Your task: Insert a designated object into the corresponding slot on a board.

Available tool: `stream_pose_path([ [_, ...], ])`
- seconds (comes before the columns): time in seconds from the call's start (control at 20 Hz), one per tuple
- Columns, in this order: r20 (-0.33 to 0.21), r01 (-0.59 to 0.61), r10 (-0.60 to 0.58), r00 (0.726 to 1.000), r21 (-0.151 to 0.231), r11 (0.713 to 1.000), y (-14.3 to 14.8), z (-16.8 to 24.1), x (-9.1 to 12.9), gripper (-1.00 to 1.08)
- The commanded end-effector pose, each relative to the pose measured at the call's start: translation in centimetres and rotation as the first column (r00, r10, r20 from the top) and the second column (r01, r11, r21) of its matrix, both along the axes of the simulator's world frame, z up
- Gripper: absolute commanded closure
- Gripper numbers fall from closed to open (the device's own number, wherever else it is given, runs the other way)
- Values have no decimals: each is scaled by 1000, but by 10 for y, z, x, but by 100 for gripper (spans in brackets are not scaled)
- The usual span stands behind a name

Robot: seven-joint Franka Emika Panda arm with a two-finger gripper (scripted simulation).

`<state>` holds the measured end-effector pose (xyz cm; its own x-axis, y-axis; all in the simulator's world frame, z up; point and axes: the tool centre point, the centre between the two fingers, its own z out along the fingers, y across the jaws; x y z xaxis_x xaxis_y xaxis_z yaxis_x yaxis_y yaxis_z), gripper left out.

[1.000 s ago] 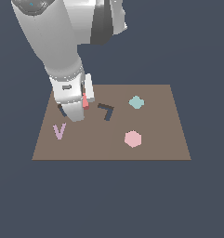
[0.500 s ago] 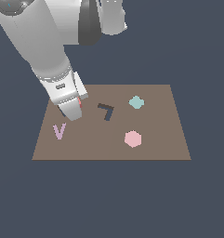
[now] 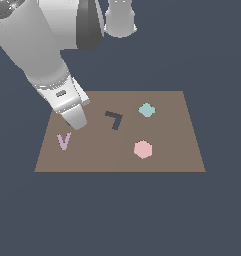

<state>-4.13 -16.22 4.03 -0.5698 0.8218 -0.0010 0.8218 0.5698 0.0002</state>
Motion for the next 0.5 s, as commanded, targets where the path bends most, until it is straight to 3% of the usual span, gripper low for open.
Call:
stream_pose_path([
  [0.0,1,-23,23,1000,0,1000,-2,0,1,108],
  [0.45,0,-31,31,1000,0,1000,-2,0,2,108],
])
